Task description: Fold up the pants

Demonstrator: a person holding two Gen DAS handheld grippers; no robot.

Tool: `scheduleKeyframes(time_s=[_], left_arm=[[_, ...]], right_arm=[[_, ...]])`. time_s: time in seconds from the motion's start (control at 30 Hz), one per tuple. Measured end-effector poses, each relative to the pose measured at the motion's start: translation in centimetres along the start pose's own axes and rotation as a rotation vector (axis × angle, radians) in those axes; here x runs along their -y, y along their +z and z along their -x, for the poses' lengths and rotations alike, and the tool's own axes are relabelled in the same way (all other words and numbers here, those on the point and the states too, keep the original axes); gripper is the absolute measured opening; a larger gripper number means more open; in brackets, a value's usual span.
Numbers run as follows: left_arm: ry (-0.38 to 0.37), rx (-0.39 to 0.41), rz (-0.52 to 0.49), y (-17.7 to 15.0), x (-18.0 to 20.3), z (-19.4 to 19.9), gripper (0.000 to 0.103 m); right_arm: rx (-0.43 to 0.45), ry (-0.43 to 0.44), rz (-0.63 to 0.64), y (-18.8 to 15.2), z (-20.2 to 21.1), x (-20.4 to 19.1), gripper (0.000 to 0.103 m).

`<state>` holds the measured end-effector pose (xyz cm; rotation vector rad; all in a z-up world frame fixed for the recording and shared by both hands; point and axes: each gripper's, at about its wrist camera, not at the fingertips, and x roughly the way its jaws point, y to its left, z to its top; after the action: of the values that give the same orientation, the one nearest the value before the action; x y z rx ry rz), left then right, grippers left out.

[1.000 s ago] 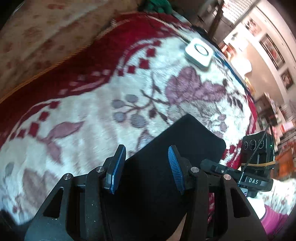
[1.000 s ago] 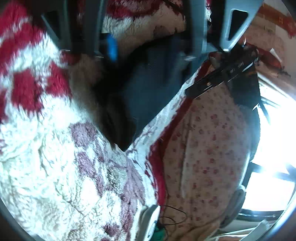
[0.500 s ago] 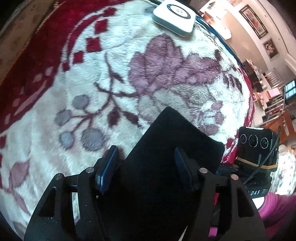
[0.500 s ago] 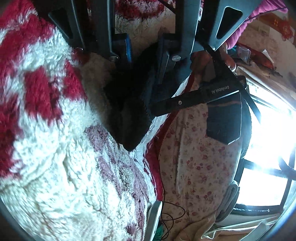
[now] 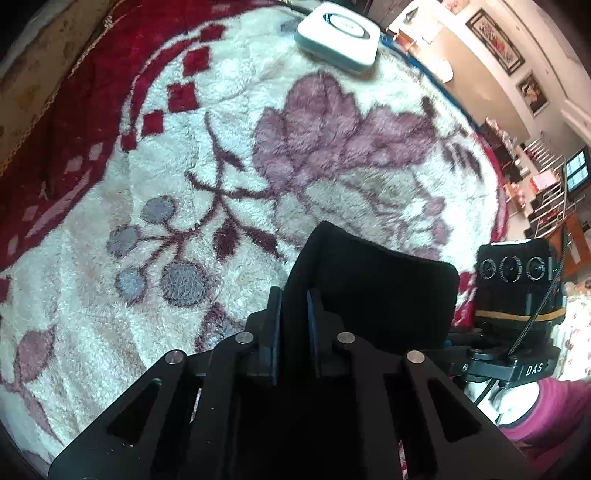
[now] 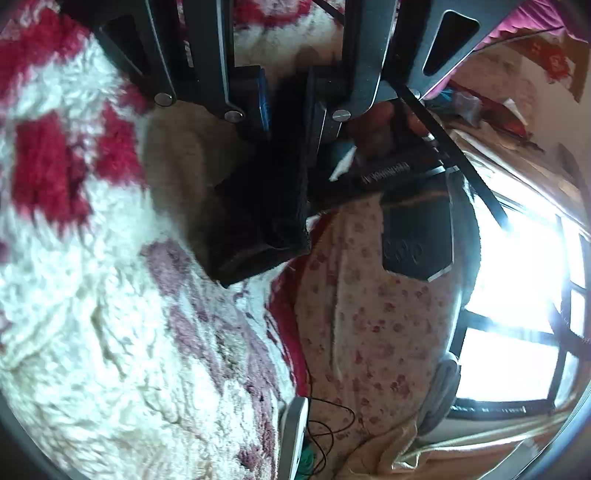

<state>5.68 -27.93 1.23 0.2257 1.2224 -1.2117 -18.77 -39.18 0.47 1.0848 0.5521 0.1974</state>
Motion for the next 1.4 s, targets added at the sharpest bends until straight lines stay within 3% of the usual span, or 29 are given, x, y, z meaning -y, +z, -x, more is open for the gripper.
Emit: scheduleKeyframes(time_s=[0.13, 0.53, 0.9, 1.17, 1.27, 1.33, 1.4], left_arm=[[-0.015, 0.049, 0.005, -0.8, -0.1, 2.4, 0.010], [0.037, 0.245, 0.057, -3.9, -1.0, 13.8, 0.010], [0.146, 0.397, 0.271, -14.0, -6.7, 23.1, 0.009], [0.263, 0.436, 0.531, -23.3, -12.9, 25.3, 0.009], [0.295, 0.468, 0.616, -26.6, -14.2, 26.7, 0.009], [0.319, 0.498, 0.654, -28.5, -14.6, 28.0, 0.009], [0.326, 0.524, 0.676, -29.7, -14.5, 29.0, 0.009]], right_arm=[[0.013, 0.105, -0.026, 0.3, -0.2, -0.7, 0.014], [-0.067, 0.237, 0.128, 0.1, -2.6, -9.4, 0.014], [-0.291, 0.307, 0.295, -5.5, -10.9, -18.1, 0.014], [-0.493, 0.219, 0.437, -12.2, -18.4, -19.5, 0.014], [-0.577, 0.148, 0.425, -14.3, -21.1, -18.8, 0.018], [-0.607, 0.146, 0.413, -15.0, -21.7, -18.9, 0.026], [-0.611, 0.192, 0.401, -14.8, -21.3, -19.3, 0.043]])
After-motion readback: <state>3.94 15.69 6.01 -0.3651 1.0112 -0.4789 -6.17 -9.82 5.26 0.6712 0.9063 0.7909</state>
